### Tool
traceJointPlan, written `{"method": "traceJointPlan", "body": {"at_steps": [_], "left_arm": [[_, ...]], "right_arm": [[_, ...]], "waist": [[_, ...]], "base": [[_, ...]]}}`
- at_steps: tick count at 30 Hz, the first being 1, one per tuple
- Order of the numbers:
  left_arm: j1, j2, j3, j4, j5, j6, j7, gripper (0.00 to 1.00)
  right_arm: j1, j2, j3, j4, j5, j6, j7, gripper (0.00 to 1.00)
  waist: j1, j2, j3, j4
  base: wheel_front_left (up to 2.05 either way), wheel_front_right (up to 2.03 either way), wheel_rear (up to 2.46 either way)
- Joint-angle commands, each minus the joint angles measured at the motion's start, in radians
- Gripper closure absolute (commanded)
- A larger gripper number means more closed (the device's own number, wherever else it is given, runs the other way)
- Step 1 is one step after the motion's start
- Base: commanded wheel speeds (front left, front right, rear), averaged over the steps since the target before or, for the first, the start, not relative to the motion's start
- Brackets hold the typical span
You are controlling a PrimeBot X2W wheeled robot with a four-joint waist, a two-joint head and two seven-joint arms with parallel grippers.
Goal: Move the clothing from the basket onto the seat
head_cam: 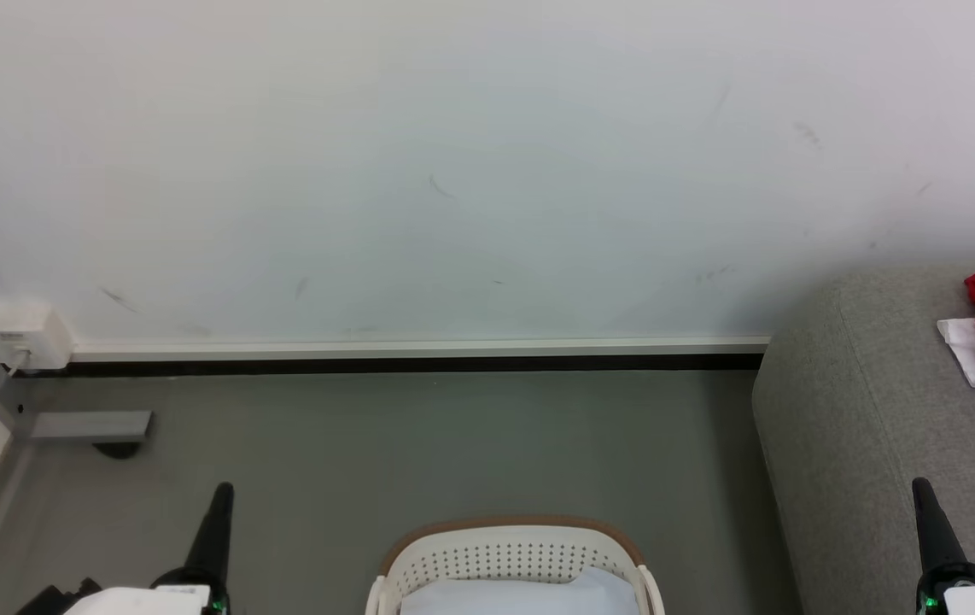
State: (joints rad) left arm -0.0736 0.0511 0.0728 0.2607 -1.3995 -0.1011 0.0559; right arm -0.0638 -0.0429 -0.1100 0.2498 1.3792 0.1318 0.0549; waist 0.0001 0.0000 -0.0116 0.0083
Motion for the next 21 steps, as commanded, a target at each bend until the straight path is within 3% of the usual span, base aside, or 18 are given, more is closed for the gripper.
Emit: {"method": "traceJointPlan", "body": {"at_steps": [1,21], "left_arm": [[-0.014,0.003,0.008,-0.008,-0.022,-0.006,0.008,1.0],[-0.033,0.001,0.035,-0.015,-0.164,-0.025,0.047,1.0]], "right_arm": [[-0.021,-0.01,-0.004,-0.009,0.023,-0.002,0.007,1.0],[-0.043,-0.011,-0.006,-0.008,0.177,-0.002,0.048,1.0]], "waist": [[-0.0001,0.0,0.001,0.0],[-0.0001,0.0,0.01,-0.006]], "base": [[0.0,0.0,0.0],[0.0,0.0,0.0]]}}
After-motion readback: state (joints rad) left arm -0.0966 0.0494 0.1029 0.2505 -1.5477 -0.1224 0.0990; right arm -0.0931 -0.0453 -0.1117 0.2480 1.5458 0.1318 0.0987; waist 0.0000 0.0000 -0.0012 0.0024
